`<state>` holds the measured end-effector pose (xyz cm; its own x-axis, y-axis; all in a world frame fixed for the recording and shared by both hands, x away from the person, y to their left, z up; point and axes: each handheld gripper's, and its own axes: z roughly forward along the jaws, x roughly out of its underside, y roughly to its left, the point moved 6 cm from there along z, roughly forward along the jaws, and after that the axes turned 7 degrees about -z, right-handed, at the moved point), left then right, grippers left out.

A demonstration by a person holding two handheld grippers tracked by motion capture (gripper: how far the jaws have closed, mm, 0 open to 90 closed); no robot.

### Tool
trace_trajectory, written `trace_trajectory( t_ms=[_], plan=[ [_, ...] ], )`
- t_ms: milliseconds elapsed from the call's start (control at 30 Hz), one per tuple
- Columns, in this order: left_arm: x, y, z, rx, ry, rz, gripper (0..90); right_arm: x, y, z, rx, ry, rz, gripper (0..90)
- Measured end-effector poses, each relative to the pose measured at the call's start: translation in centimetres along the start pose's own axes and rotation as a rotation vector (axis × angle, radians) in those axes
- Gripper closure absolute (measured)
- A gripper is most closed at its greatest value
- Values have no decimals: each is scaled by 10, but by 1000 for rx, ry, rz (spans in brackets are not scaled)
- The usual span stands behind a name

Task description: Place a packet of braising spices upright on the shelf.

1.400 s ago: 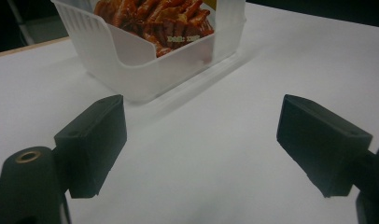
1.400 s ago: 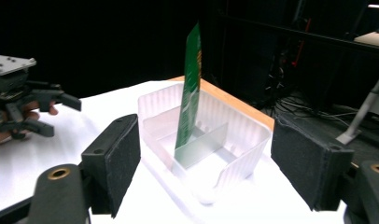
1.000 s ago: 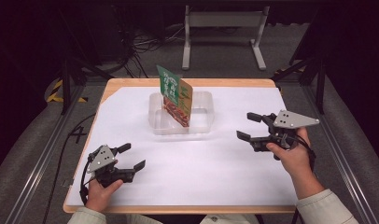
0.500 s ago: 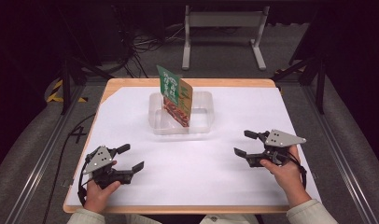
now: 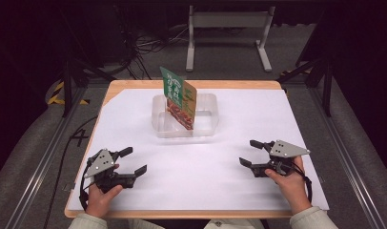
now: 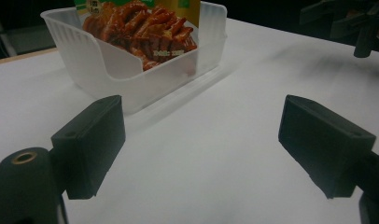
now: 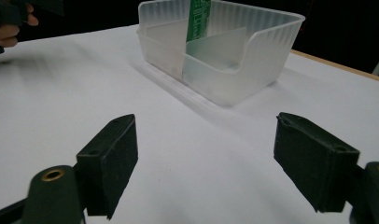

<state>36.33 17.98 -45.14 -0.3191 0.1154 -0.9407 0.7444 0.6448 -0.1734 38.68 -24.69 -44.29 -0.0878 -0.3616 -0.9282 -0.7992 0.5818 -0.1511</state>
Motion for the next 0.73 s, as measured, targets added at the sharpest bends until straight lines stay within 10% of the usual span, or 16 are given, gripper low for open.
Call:
trace_trajectory(
  t_ms=[733],
  plan=[
    [3,6,4,-62,22,14,159,22,1,2,29,62,16,205]
  ],
)
